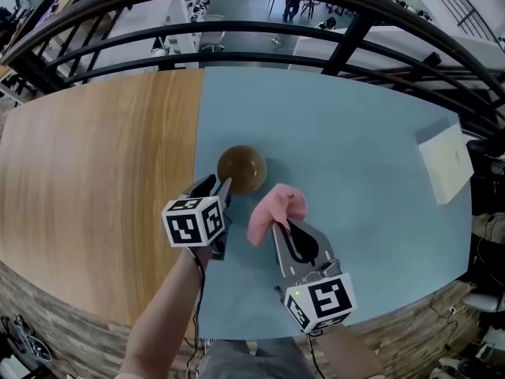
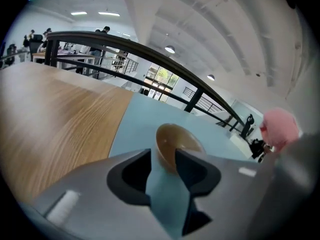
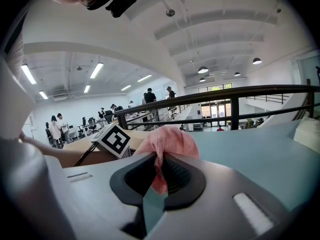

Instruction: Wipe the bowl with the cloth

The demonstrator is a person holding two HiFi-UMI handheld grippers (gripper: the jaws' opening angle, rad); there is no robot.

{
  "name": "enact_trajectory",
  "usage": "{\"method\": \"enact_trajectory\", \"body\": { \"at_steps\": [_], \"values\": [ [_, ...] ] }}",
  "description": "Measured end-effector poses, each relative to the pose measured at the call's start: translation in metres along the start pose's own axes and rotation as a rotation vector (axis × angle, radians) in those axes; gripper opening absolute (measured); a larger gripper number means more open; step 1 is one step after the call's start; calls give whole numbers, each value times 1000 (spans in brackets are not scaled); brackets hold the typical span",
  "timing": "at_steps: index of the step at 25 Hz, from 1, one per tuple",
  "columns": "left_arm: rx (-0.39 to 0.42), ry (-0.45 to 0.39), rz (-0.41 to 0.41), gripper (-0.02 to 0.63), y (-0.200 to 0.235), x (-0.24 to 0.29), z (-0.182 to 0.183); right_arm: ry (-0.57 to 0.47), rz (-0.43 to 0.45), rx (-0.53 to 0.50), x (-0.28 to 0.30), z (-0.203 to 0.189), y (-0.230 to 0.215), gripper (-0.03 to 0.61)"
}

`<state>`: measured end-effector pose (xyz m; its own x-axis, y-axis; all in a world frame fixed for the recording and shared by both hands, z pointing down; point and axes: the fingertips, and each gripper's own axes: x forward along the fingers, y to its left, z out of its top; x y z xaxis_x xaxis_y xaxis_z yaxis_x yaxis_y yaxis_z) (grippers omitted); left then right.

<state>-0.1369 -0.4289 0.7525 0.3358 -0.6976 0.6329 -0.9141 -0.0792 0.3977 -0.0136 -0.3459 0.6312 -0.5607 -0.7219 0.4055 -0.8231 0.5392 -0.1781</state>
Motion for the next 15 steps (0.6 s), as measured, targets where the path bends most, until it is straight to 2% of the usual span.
{"method": "enact_trajectory", "body": {
  "at_steps": [2,5,6,8,11,15],
  "values": [
    [-31,3,-15,150,3,3,-3,9,2,3,1,-5,2,29],
    [-6,17,-21,138,3,7,-7,21,5,7,1,-12,1,31],
    [6,21,-19,106,2,7,-9,23,6,9,1,-14,1,31],
    [18,25,-12,83,1,8,-14,26,6,18,0,-19,0,29],
    [2,26,-16,34,-2,6,-19,37,6,26,-3,-22,0,29],
    [-6,11,-35,16,-13,-3,-17,39,6,22,-9,-21,2,29]
  ]
}}
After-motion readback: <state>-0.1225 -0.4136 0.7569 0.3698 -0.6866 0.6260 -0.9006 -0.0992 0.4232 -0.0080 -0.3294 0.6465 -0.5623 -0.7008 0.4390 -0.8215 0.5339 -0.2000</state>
